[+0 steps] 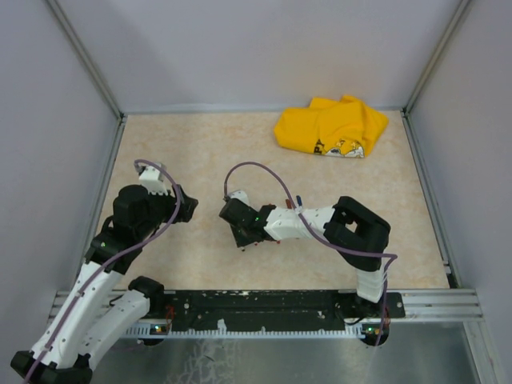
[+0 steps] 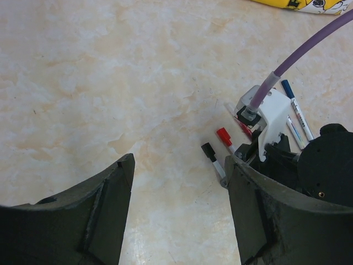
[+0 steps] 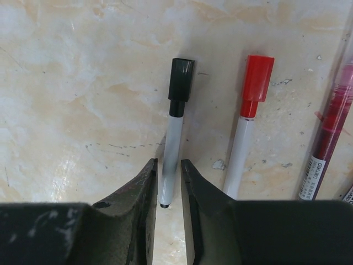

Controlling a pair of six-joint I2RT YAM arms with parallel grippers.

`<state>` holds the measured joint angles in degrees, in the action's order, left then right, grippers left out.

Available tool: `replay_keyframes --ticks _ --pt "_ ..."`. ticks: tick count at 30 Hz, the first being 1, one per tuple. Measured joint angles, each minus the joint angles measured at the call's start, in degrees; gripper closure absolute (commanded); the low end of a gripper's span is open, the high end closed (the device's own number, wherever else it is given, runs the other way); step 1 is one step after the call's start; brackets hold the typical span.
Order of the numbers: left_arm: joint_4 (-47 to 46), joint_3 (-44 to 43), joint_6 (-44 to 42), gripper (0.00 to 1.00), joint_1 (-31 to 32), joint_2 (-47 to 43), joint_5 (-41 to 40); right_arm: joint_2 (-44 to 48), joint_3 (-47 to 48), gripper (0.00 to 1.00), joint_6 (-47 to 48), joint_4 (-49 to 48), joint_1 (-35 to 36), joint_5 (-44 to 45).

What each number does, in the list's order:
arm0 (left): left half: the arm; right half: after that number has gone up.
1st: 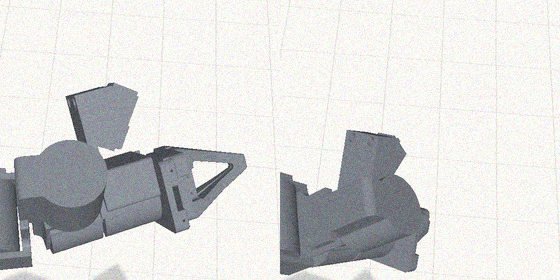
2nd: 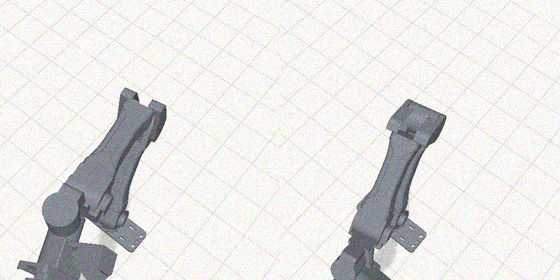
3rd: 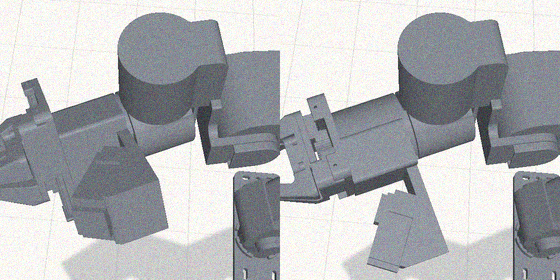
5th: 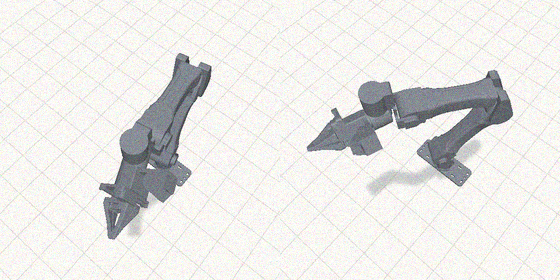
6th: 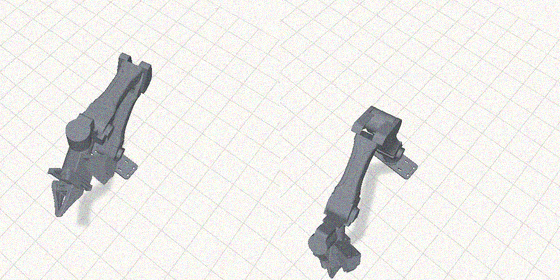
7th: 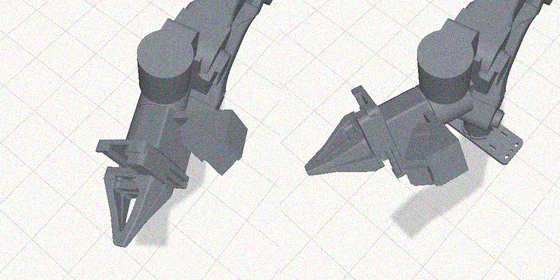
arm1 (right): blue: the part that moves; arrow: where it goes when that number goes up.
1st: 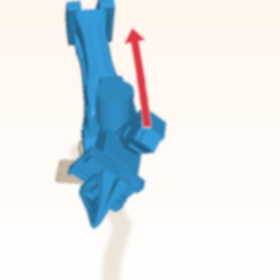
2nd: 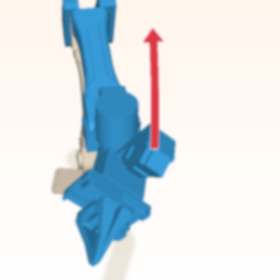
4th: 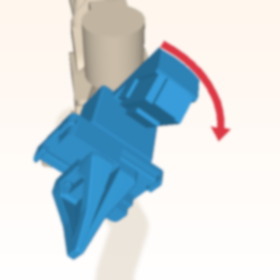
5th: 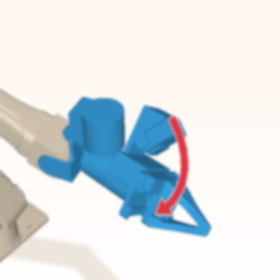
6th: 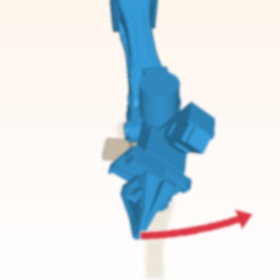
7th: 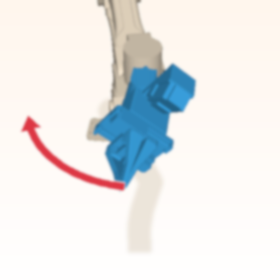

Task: Insert the pens into the pen caps
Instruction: Place the pen at the center of the board, then reset both arms

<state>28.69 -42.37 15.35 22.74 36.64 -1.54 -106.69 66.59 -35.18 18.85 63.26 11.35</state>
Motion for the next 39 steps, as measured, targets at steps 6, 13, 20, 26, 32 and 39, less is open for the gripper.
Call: replay_keyframes --ticks 6,13,20,26,32,39 --pt "0.00 0.13 -0.02 0.28 0.02 -0.02 -0.11 0.13 0.00 0.69 0.07 -0.35 0.00 -0.20" --pt "0.00 0.15 -0.02 0.26 0.00 -0.76 -0.42 9.11 -3.08 0.45 1.77 -3.21 0.00 -1.38" --pt "0.09 0.09 0.00 0.18 0.00 -2.71 0.37 25.88 -11.58 0.36 3.74 -8.61 -3.10 -2.97" --pt "0.22 0.09 0.66 0.01 0.00 -5.44 0.72 39.65 -21.46 0.28 4.28 -9.38 -14.29 -6.05" --pt "1.29 0.09 1.68 0.00 0.02 -6.03 0.72 59.49 -27.61 0.27 7.50 -6.43 -20.24 -4.81" --pt "2.01 0.09 1.81 0.00 0.02 -8.13 0.28 81.13 -27.69 0.25 16.44 0.79 -20.33 1.92"
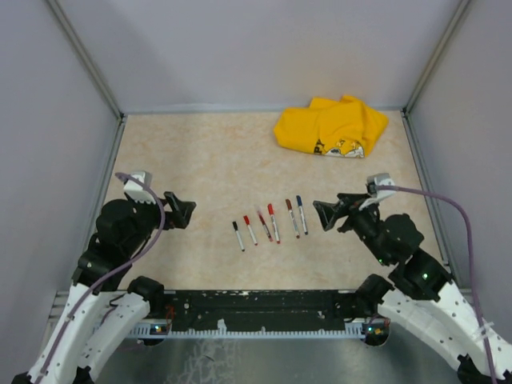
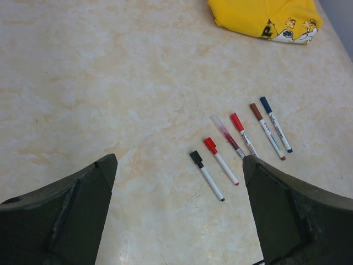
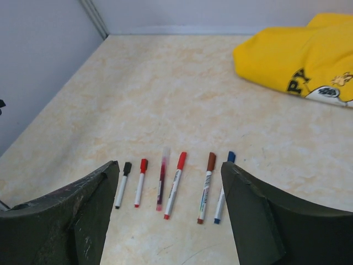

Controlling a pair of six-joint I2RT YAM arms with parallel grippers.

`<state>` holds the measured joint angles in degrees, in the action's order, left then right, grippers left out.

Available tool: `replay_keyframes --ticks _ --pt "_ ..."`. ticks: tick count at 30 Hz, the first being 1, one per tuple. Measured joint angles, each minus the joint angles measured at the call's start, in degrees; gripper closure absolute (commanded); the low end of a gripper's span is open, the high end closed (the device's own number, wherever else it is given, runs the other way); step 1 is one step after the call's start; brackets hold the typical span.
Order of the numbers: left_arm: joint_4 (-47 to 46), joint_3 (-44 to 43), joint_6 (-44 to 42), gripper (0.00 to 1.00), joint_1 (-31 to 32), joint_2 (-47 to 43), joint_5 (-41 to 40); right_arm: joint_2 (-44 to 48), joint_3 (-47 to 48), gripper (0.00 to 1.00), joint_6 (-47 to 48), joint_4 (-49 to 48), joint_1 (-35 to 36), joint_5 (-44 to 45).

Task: Insert the pens into the pen caps
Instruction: Reset both arms

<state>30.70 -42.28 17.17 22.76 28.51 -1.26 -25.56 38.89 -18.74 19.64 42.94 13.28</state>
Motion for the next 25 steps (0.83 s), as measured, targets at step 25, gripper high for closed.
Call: replay_keyframes --ticks 25 --pt "-0.07 2.64 0.76 0.00 -0.02 -8.92 -7.74 10.38 -1.88 0.23 2.71 10.49 0.00 11.74"
